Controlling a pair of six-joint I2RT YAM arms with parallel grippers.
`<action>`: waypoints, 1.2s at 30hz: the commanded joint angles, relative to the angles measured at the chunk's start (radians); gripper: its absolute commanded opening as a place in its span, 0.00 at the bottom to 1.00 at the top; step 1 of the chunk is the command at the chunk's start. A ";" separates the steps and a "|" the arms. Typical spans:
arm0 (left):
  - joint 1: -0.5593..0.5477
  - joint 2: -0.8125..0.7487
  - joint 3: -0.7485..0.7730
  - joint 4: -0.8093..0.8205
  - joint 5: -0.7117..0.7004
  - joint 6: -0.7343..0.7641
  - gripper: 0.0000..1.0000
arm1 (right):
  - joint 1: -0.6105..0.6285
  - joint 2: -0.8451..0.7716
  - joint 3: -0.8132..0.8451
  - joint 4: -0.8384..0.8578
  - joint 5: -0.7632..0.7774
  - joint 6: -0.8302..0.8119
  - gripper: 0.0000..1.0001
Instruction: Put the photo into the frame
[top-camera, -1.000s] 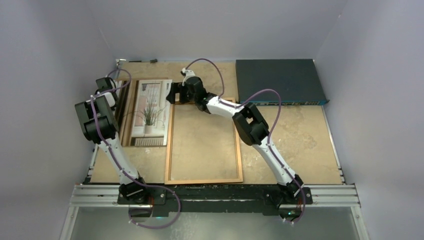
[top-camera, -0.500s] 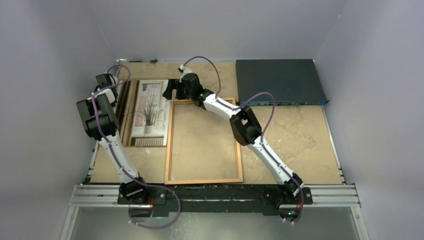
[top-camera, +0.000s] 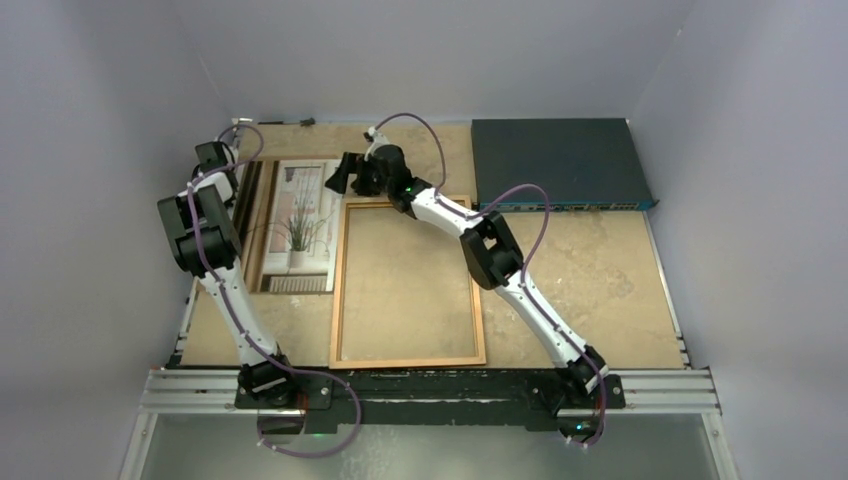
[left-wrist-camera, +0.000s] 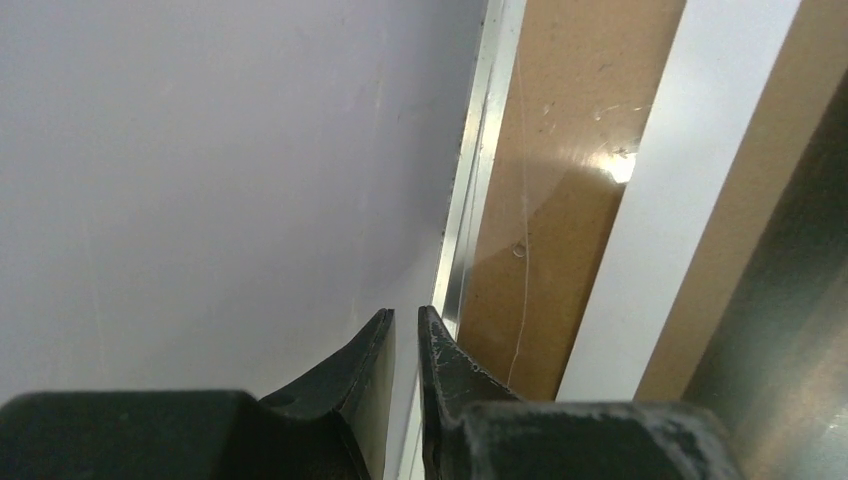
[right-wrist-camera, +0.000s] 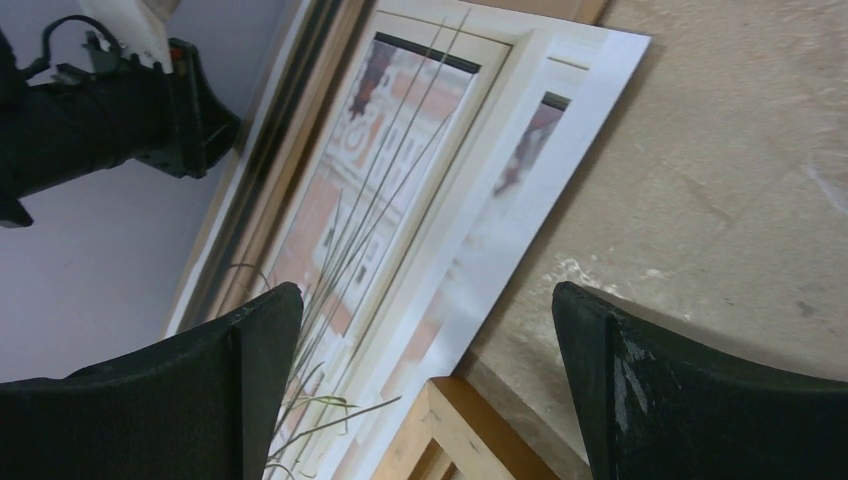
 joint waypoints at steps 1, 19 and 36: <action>-0.059 0.049 0.030 -0.091 0.140 -0.016 0.13 | 0.004 0.060 0.039 0.026 -0.098 0.083 0.99; -0.066 0.060 -0.010 -0.110 0.203 -0.004 0.10 | 0.006 0.039 -0.024 0.458 -0.367 0.267 0.99; -0.063 0.035 -0.058 -0.103 0.203 0.020 0.09 | 0.066 -0.047 -0.119 0.669 -0.467 0.388 0.99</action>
